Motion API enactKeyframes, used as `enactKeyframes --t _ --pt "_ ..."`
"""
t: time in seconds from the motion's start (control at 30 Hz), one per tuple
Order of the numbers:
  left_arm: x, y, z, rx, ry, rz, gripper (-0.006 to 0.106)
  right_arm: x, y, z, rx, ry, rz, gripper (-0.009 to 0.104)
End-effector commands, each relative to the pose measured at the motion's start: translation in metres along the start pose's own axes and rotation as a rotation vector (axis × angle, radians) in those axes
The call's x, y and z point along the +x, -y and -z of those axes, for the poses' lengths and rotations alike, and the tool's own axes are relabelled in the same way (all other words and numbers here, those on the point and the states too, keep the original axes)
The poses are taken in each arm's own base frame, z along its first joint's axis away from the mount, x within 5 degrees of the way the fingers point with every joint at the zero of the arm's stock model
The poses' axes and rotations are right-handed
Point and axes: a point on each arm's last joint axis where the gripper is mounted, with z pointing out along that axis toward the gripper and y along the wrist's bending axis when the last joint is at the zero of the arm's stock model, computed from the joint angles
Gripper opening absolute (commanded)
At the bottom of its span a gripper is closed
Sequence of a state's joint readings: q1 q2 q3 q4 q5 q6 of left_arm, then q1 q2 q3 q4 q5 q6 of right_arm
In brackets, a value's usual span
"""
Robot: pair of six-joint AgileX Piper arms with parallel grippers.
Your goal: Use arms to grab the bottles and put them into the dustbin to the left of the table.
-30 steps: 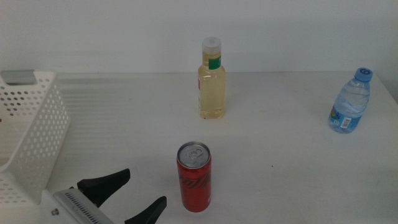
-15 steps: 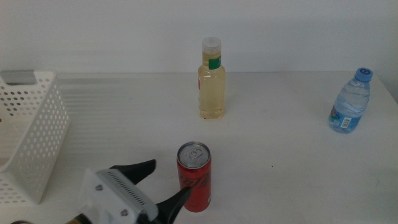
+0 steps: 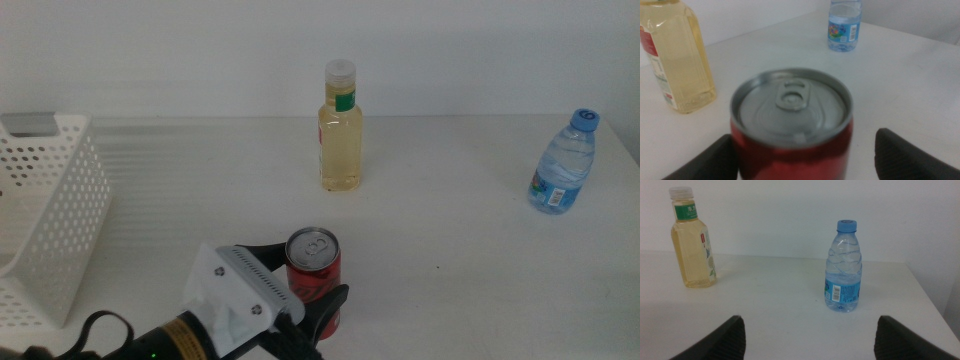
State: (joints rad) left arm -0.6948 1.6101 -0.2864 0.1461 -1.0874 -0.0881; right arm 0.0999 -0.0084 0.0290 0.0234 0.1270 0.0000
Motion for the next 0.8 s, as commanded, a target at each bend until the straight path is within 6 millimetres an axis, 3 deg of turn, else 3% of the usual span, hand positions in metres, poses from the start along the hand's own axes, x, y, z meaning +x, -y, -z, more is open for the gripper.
enactKeyframes --t 0.0,0.5,0.77 --pt "-0.018 0.002 -0.006 0.019 0.128 0.011 0.09 -0.011 0.0 0.003 0.006 0.114 0.014 0.067" --pt "0.004 -0.002 -0.029 0.007 0.14 0.036 0.09 -0.011 0.0 0.003 0.006 0.114 0.014 0.067" --pt "0.007 -0.002 -0.031 0.01 0.13 0.048 0.09 -0.011 0.0 0.003 0.006 0.114 0.014 0.067"
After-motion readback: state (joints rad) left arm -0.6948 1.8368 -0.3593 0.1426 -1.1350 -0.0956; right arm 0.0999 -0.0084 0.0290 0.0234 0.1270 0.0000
